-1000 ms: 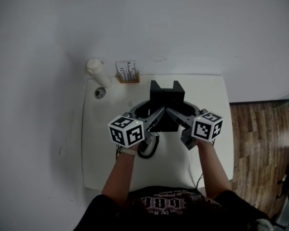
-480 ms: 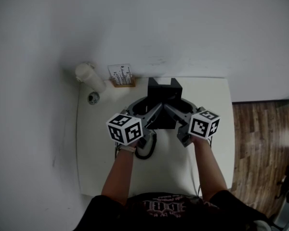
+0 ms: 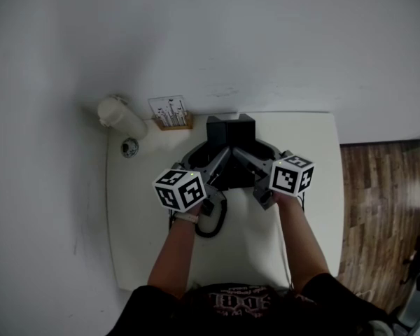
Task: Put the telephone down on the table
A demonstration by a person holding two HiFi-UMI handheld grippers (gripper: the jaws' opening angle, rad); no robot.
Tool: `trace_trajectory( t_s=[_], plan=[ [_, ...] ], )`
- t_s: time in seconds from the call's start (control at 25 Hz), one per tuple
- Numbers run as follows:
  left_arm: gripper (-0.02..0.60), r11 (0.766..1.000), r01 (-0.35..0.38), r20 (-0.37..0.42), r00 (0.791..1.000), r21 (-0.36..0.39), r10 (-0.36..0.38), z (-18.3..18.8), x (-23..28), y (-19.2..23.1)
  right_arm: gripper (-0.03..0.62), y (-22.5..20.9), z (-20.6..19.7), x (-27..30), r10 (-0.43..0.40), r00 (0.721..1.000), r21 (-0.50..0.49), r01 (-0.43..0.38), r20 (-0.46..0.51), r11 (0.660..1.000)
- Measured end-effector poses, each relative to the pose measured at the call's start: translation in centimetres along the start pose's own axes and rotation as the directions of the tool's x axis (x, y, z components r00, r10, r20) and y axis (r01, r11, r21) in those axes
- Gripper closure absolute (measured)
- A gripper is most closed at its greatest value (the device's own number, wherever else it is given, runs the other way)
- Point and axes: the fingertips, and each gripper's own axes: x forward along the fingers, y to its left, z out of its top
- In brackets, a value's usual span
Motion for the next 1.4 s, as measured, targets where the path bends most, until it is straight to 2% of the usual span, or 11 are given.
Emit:
trace_trajectory(
  t_s=[0.28,0.44,0.56,0.64,0.68,0.8,0.84,1.0,1.08,1.2,1.4],
  plan=[
    [0.354,0.999,-0.041,-0.028,0.999,-0.021,0.041,0.0,0.7,1.3,0.312,-1.0,0.0,0.9,-0.012,0.999,0.043,0.014,-0.03,0.999],
    [0.34,0.996,-0.085,-0.073,0.994,-0.001,0.084,-0.5,1.1,1.9,0.312,-1.6,-0.1,0.9,-0.072,0.996,-0.038,0.07,-0.059,0.997],
    [0.336,0.995,-0.096,-0.081,0.992,0.021,0.098,-0.5,1.0,2.0,0.312,-1.6,-0.1,0.9,-0.086,0.994,-0.056,0.082,-0.065,0.995],
    [0.333,0.992,-0.102,-0.083,0.991,0.068,0.107,-0.5,1.0,1.9,0.31,-1.7,-0.1,0.8,-0.092,0.994,-0.06,0.088,-0.066,0.994],
    [0.329,0.987,-0.11,-0.086,0.989,0.118,0.121,-0.5,1.0,1.9,0.31,-1.8,-0.1,0.7,-0.1,0.993,-0.066,0.095,-0.069,0.993],
    [0.226,0.932,-0.155,-0.076,0.979,0.329,0.189,0.0,0.2,2.3,0.31,-2.0,-0.1,0.1,-0.144,0.987,-0.103,0.136,-0.075,0.985],
    [0.221,0.916,-0.162,-0.075,0.976,0.366,0.202,0.1,-0.2,2.3,0.31,-2.1,0.0,-0.2,-0.159,0.984,-0.114,0.15,-0.074,0.982],
    [0.221,0.902,-0.188,-0.078,0.969,0.389,0.236,0.5,-2.2,2.7,0.31,-1.8,0.6,-1.9,-0.194,0.979,-0.135,0.185,-0.06,0.973],
    [0.237,0.891,-0.194,-0.08,0.966,0.41,0.247,0.6,-3.4,2.1,0.31,-1.5,0.6,-3.1,-0.232,0.97,-0.192,0.216,-0.068,0.957],
    [0.305,0.875,-0.192,-0.053,0.969,0.445,0.24,1.1,-5.3,0.2,0.31,-0.4,0.6,-4.8,-0.281,0.958,-0.259,0.256,-0.063,0.931],
    [0.388,0.875,-0.159,-0.007,0.983,0.457,0.182,1.8,-7.6,-3.1,0.312,3.1,0.1,-6.8,-0.263,0.964,-0.276,0.245,-0.031,0.929]
  ],
)
